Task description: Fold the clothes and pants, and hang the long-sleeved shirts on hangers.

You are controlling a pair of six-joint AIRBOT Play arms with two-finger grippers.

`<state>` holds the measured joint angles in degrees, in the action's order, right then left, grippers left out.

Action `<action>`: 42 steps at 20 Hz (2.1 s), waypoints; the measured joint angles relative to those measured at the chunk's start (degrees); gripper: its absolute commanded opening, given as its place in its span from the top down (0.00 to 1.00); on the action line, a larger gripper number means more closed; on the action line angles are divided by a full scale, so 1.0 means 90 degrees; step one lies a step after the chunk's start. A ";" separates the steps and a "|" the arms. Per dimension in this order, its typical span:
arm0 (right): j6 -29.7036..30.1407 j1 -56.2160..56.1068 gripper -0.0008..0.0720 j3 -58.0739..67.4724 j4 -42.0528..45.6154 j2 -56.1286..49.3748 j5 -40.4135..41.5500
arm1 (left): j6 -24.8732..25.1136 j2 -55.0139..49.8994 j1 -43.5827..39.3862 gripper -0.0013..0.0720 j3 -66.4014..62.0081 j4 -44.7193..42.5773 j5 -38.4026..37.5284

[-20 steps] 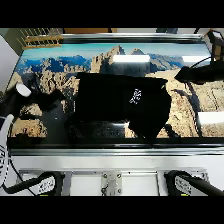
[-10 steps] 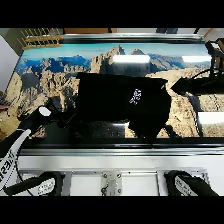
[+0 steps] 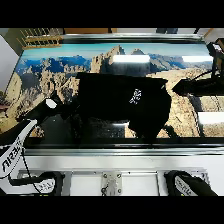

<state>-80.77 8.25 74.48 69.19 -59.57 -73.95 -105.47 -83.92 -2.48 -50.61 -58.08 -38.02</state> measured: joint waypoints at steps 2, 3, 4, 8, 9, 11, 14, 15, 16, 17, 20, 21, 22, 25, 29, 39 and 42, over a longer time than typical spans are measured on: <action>0.0002 0.0304 0.29 -0.0279 0.0000 0.0002 -0.0104 | 0.0000 0.0005 0.0000 0.98 -0.0194 -0.0245 -0.0126; 0.0000 0.0542 0.29 -0.0527 0.0000 0.0000 -0.0131 | 0.0005 0.0036 0.0000 0.98 -0.0257 -0.0425 -0.0231; 0.0002 0.0799 0.29 -0.0821 0.0005 -0.0017 -0.0129 | 0.0007 0.0095 0.0000 0.98 -0.0304 -0.0585 -0.0291; 0.0002 0.1887 0.29 -0.2227 0.0005 -0.0364 0.0291 | 0.0056 0.0432 -0.0002 0.98 -0.0389 -0.1137 -0.0534; 0.0061 0.2064 0.29 -0.2516 -0.0058 -0.0525 0.0478 | 0.0063 0.0493 -0.0012 0.98 -0.0398 -0.1212 -0.0554; 0.0296 0.2276 0.29 -0.2948 -0.0352 -0.0942 0.0872 | 0.0085 0.0571 -0.0068 0.98 -0.0408 -0.1311 -0.0597; 0.0835 0.2317 0.29 -0.3247 -0.1173 -0.1654 0.1370 | 0.0102 0.0627 -0.0119 0.98 -0.0413 -0.1379 -0.0605; 0.1037 0.2268 0.29 -0.3291 -0.1457 -0.1858 0.1489 | 0.0102 0.0634 -0.0126 0.98 -0.0413 -0.1382 -0.0600; 0.1234 0.2191 0.29 -0.3330 -0.1741 -0.2057 0.1615 | 0.0102 0.0644 -0.0134 0.98 -0.0413 -0.1382 -0.0585; 0.1396 0.2098 0.29 -0.3351 -0.1957 -0.2208 0.1707 | 0.0102 0.0644 -0.0141 0.98 -0.0413 -0.1384 -0.0588; 0.1715 0.1734 0.29 -0.3378 -0.2509 -0.2501 0.1991 | 0.0102 0.0656 -0.0143 0.98 -0.0413 -0.1409 -0.0583; 0.1775 0.1598 0.29 -0.3381 -0.2577 -0.2567 0.2106 | 0.0102 0.0656 -0.0143 0.98 -0.0413 -0.1409 -0.0585; 0.1821 0.1477 0.30 -0.3383 -0.2642 -0.2616 0.2191 | 0.0102 0.0656 -0.0143 0.98 -0.0413 -0.1409 -0.0583; 0.1989 0.1219 0.79 -0.3388 -0.2662 -0.2710 0.2409 | 0.0102 0.0656 -0.0143 0.98 -0.0413 -0.1423 -0.0576; 0.2147 0.1095 0.98 -0.3286 -0.2535 -0.2718 0.2446 | 0.0100 0.0656 -0.0141 0.98 -0.0413 -0.1426 -0.0563; 0.2096 0.1054 0.98 -0.0126 -0.1807 -0.0884 0.1562 | 0.0296 0.2025 0.0272 0.98 -0.2637 -0.1396 -0.0901; 0.1974 0.1054 0.98 0.1141 -0.1756 -0.0002 0.1479 | 0.0321 0.3033 0.0299 0.98 -0.3565 -0.1409 -0.0896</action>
<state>-63.00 17.74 84.75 53.39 -59.59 -60.64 -102.59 -56.62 0.21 -82.70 -70.76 -46.09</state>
